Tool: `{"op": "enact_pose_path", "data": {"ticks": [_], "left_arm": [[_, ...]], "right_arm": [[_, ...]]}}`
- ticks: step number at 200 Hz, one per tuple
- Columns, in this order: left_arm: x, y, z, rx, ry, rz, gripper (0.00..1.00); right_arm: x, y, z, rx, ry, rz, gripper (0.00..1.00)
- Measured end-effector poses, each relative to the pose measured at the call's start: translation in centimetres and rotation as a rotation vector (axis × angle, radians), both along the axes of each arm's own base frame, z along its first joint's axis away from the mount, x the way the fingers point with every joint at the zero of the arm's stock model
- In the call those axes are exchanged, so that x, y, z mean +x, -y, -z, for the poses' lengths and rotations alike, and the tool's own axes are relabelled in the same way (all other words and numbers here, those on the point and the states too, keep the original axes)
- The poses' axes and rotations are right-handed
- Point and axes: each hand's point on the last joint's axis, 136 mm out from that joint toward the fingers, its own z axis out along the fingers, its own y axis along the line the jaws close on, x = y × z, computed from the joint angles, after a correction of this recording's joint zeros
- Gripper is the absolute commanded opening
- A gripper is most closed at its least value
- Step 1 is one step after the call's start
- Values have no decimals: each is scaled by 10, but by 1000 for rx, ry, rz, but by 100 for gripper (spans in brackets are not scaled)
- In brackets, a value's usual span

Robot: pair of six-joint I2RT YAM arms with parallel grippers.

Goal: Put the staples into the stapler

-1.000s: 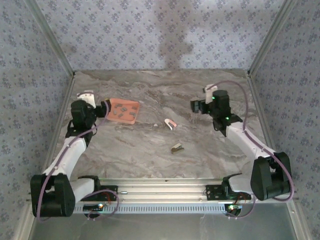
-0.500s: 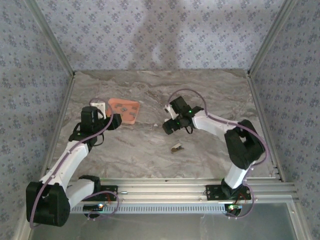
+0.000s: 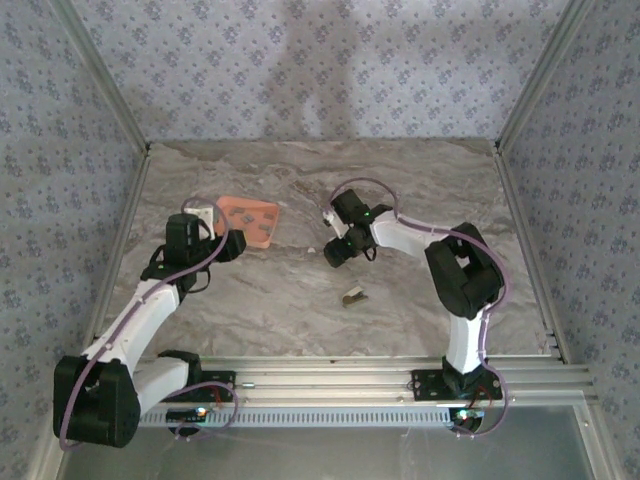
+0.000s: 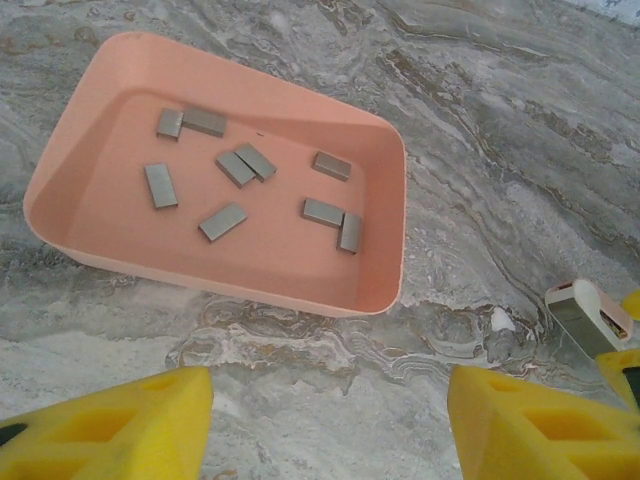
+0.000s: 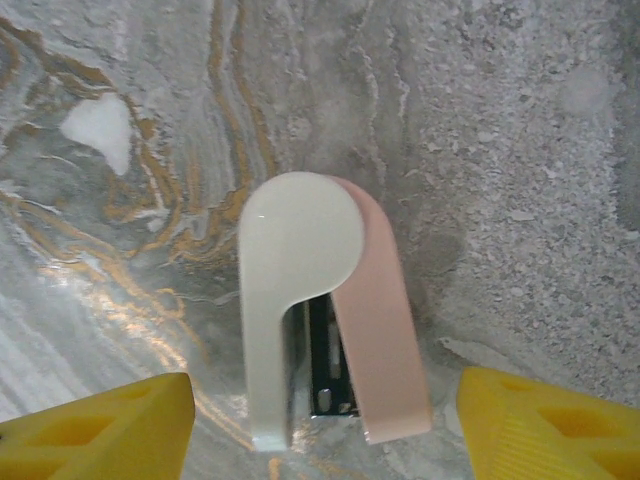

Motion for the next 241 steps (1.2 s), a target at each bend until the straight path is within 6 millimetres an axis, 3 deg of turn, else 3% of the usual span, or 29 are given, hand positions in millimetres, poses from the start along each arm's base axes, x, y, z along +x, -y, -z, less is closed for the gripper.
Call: {"op": "enact_pose_path", "data": {"ticks": [115, 188, 214, 241], "left_arm": [[1, 1, 1, -6, 0, -2, 63], [-1, 3, -4, -16, 12, 9, 62], [-3, 11, -4, -53, 7, 46, 63], [-7, 26, -2, -132, -5, 106, 62]], "right_arm": [[6, 5, 12, -15, -5, -9, 52], [15, 3, 11, -38, 81, -63, 35], [13, -1, 4, -20, 128, -96, 34], [8, -16, -21, 25, 248, -185, 33]]}}
